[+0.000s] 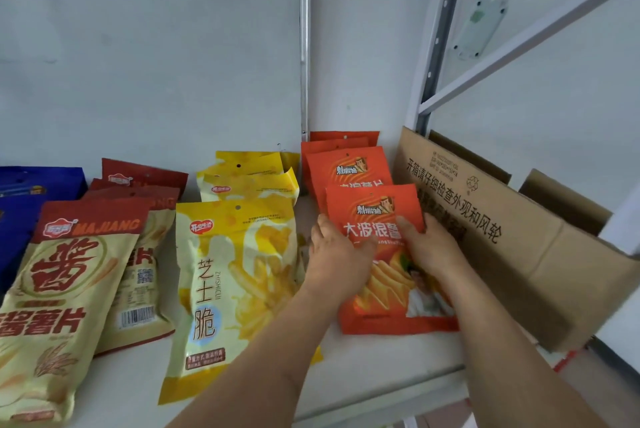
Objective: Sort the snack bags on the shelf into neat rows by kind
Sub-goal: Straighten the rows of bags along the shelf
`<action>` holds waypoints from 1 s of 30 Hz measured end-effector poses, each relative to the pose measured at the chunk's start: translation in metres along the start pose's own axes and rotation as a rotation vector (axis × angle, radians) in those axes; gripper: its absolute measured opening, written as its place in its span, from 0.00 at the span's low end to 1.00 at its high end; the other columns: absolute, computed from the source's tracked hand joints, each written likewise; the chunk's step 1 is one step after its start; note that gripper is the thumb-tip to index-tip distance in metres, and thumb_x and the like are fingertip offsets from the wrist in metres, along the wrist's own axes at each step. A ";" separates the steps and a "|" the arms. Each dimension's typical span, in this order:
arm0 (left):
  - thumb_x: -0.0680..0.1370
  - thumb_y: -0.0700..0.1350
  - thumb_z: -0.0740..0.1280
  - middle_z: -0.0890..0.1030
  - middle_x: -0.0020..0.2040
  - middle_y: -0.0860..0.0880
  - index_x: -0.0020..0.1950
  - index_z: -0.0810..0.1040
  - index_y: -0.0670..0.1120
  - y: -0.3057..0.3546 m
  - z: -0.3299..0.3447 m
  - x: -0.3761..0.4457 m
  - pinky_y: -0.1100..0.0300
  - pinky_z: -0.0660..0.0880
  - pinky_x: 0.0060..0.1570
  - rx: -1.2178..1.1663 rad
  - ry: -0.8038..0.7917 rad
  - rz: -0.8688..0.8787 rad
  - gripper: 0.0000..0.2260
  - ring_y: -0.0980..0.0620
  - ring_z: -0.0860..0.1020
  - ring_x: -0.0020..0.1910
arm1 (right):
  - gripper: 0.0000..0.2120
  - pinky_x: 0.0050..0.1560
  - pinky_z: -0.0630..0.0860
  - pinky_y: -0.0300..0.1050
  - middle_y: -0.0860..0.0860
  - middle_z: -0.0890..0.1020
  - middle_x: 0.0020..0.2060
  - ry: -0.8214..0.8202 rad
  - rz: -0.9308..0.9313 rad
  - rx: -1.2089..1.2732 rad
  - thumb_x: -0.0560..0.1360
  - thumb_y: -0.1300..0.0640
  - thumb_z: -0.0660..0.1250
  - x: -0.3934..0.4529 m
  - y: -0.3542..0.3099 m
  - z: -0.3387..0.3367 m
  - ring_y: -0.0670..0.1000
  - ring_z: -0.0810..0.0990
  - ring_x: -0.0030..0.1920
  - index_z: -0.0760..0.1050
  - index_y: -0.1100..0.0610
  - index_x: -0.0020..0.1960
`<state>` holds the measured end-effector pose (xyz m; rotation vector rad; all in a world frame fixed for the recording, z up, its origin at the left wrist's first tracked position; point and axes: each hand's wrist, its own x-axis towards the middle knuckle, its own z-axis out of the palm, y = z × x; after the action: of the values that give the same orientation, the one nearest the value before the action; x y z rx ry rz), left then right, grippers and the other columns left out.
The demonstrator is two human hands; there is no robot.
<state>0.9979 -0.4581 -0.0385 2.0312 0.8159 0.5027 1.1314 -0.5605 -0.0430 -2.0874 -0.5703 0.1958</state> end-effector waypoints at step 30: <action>0.79 0.56 0.67 0.60 0.79 0.45 0.81 0.40 0.48 0.001 0.028 0.028 0.48 0.66 0.70 -0.035 0.196 -0.107 0.43 0.43 0.65 0.75 | 0.38 0.69 0.70 0.58 0.53 0.69 0.73 -0.067 -0.172 -0.206 0.74 0.31 0.62 0.101 -0.034 0.011 0.56 0.71 0.71 0.59 0.49 0.77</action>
<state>1.0353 -0.4546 -0.0510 1.9152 1.0212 0.6579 1.2056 -0.4891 -0.0133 -2.2225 -0.8370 0.1114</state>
